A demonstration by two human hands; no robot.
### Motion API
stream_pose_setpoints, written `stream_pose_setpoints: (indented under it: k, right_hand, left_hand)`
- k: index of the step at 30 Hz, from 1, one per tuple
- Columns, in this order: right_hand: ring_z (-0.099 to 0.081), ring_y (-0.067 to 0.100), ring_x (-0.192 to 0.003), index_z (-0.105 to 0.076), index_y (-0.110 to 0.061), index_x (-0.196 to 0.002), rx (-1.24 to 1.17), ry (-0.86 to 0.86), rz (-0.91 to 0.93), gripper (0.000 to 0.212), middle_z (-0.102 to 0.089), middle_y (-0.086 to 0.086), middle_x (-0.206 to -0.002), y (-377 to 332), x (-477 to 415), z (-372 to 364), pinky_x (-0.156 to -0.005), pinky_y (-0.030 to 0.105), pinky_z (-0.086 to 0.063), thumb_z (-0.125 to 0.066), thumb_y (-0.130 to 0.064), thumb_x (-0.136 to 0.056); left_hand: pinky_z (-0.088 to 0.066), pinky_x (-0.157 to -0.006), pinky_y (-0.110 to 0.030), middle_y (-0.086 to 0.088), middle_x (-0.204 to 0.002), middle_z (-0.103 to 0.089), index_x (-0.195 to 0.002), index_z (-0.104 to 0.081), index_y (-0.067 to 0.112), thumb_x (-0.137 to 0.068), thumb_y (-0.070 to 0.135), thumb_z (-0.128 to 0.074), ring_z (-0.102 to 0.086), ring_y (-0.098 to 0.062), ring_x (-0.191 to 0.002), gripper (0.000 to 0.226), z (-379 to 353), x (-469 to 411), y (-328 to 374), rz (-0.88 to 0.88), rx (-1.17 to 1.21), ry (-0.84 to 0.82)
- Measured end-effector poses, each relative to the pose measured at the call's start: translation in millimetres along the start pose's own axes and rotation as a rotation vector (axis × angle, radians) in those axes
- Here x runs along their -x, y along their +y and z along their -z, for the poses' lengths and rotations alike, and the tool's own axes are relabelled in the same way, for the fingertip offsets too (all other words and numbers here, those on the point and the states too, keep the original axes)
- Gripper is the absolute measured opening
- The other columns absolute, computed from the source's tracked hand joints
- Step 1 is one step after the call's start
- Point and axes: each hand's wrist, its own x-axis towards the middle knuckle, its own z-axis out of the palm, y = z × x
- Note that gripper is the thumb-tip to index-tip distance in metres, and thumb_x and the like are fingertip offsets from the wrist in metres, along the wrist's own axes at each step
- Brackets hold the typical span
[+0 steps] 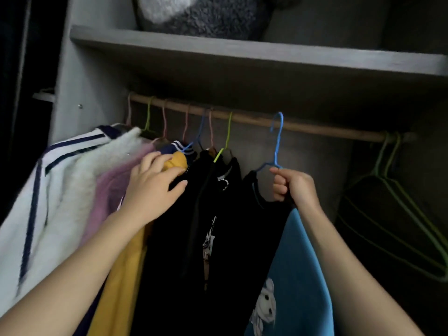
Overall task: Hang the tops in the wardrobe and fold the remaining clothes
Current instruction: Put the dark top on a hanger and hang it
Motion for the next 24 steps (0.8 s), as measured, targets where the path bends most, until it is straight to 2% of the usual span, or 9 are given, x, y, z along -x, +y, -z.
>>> stream_pose_setpoints:
  k: [4, 7, 10, 16, 20, 22, 24]
  right_hand:
    - [-0.024, 0.001, -0.021, -0.036, -0.011, -0.067, 0.075, 0.038, -0.013, 0.033, -0.028, -0.009, -0.029, -8, -46, -25, -0.028, 0.01, -0.015, -0.027, -0.005, -0.098]
    - [-0.026, 0.003, -0.021, -0.04, -0.008, -0.068, 0.096, 0.088, 0.002, 0.031, -0.032, -0.008, -0.03, -6, -74, -40, -0.028, 0.01, -0.017, -0.03, -0.002, -0.097]
    - [-0.027, 0.004, -0.022, -0.042, -0.007, -0.068, 0.111, 0.103, 0.037, 0.03, -0.033, -0.007, -0.03, -1, -93, -54, -0.028, 0.011, -0.019, -0.033, -0.001, -0.096]
    - [-0.031, 0.005, -0.023, -0.042, -0.008, -0.067, 0.147, 0.205, 0.088, 0.029, -0.037, -0.007, -0.03, 1, -127, -68, -0.031, 0.01, -0.022, -0.035, 0.005, -0.091]
    - [-0.035, 0.004, -0.026, -0.041, -0.01, -0.065, 0.228, 0.072, 0.021, 0.033, -0.039, -0.006, -0.032, 31, -131, -66, -0.032, 0.012, -0.029, -0.036, 0.001, -0.096]
    - [-0.04, 0.006, -0.029, -0.044, -0.01, -0.066, 0.243, 0.078, 0.059, 0.032, -0.043, -0.001, -0.041, 44, -128, -70, -0.035, 0.015, -0.033, -0.04, -0.004, -0.097]
    - [-0.045, 0.012, -0.038, -0.046, -0.01, -0.065, 0.387, 0.115, 0.153, 0.032, -0.043, 0.004, -0.053, 52, -126, -75, -0.042, 0.02, -0.035, -0.045, -0.01, -0.097]
  left_hand:
    - [-0.022, -0.103, -0.035, 0.001, -0.144, -0.042, -0.121, -0.063, 0.025, -0.09, 0.053, -0.041, -0.027, -0.022, -0.136, 0.047, -19, -20, -24, -0.048, -0.054, -0.076]
    - [-0.029, -0.099, -0.039, -0.003, -0.137, -0.052, -0.11, -0.069, 0.02, -0.079, 0.059, -0.026, -0.044, -0.024, -0.128, 0.066, -25, -19, -31, -0.082, -0.006, -0.057]
    - [-0.038, -0.092, -0.044, -0.009, -0.126, -0.061, -0.101, -0.073, 0.015, -0.08, 0.052, -0.029, -0.058, -0.028, -0.113, 0.061, -26, -17, -33, -0.124, 0.026, 0.003]
    - [-0.022, -0.102, -0.035, 0.0, -0.142, -0.046, -0.116, -0.066, 0.026, -0.075, 0.062, -0.013, -0.043, -0.02, -0.128, 0.077, -23, -21, -35, -0.105, 0.037, -0.047]
    - [-0.014, -0.102, -0.028, 0.004, -0.148, -0.038, -0.121, -0.062, 0.032, -0.071, 0.064, -0.005, -0.037, -0.016, -0.131, 0.083, -23, -22, -38, -0.097, 0.013, -0.046]
    - [-0.014, -0.102, -0.028, 0.003, -0.148, -0.038, -0.121, -0.062, 0.032, -0.072, 0.064, -0.005, -0.037, -0.016, -0.131, 0.082, -23, -20, -38, -0.1, 0.009, -0.047]
    - [-0.012, -0.103, -0.028, 0.002, -0.148, -0.037, -0.122, -0.061, 0.031, -0.076, 0.064, -0.009, -0.036, -0.016, -0.132, 0.077, -23, -18, -37, -0.114, -0.003, -0.056]
